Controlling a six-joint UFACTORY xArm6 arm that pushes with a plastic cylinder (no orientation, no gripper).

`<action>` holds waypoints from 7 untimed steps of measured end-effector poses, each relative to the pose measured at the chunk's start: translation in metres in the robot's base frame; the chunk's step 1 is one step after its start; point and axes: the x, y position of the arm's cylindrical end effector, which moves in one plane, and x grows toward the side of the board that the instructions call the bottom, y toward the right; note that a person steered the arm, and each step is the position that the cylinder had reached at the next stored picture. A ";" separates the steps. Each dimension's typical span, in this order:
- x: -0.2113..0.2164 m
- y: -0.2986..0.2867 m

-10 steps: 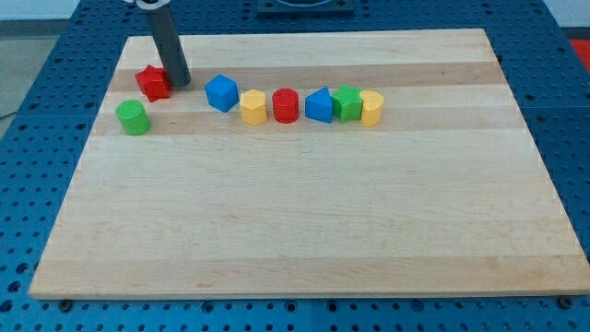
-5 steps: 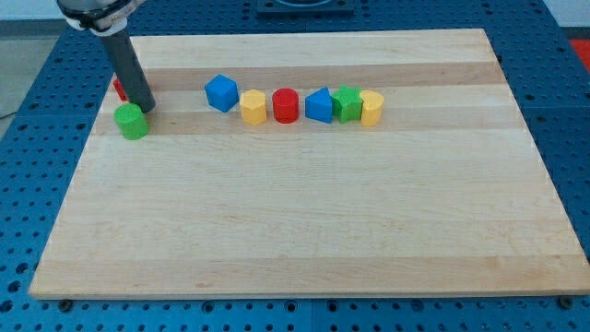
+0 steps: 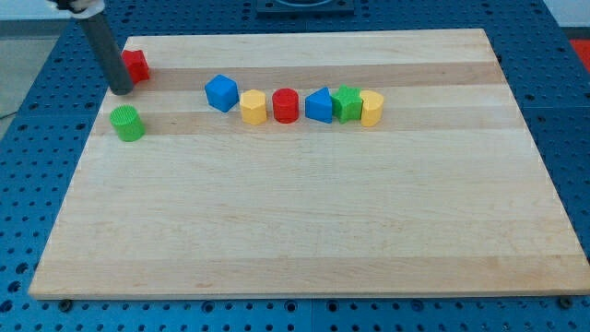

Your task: Move the red star to the top left corner of the board

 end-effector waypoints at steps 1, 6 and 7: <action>-0.024 -0.004; -0.008 -0.009; 0.001 0.013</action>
